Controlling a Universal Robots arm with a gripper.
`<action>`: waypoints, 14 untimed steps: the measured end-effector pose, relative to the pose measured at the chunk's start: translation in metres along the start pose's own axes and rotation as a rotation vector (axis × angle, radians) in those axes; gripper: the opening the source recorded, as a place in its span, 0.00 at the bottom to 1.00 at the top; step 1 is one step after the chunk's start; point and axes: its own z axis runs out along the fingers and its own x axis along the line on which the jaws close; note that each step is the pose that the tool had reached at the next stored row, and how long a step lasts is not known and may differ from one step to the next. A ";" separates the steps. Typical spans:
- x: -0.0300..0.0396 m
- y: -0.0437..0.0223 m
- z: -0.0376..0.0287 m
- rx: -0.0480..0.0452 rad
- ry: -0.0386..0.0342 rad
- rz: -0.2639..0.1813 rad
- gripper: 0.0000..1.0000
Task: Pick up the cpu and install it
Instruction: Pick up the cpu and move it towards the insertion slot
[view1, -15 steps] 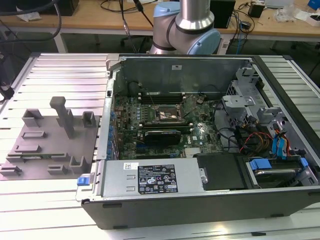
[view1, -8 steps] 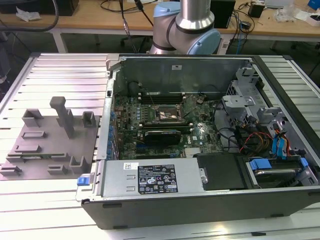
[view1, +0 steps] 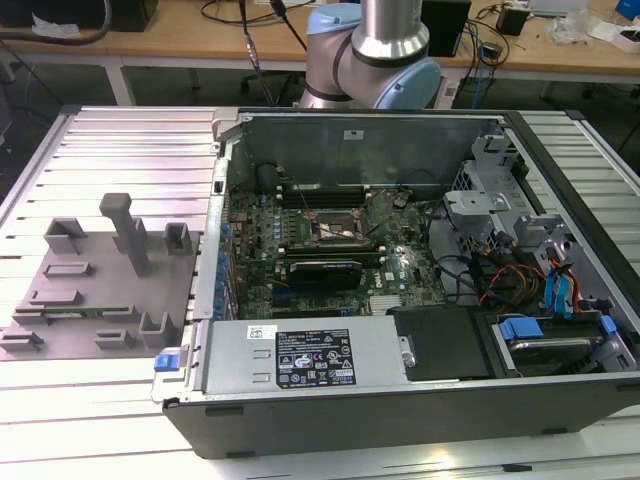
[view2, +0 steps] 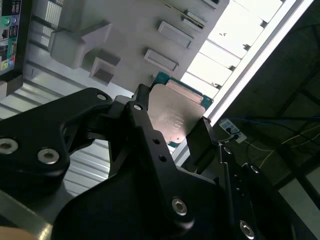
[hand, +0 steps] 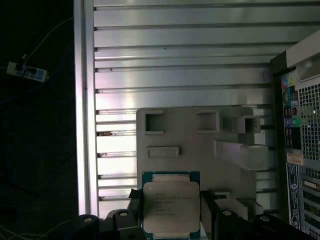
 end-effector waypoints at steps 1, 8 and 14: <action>0.0000 0.0001 -0.0013 0.0000 0.0000 0.000 0.55; -0.0002 0.0007 -0.0128 0.0000 0.0001 0.000 0.55; -0.0005 0.0013 -0.0261 0.0000 0.0000 0.000 0.55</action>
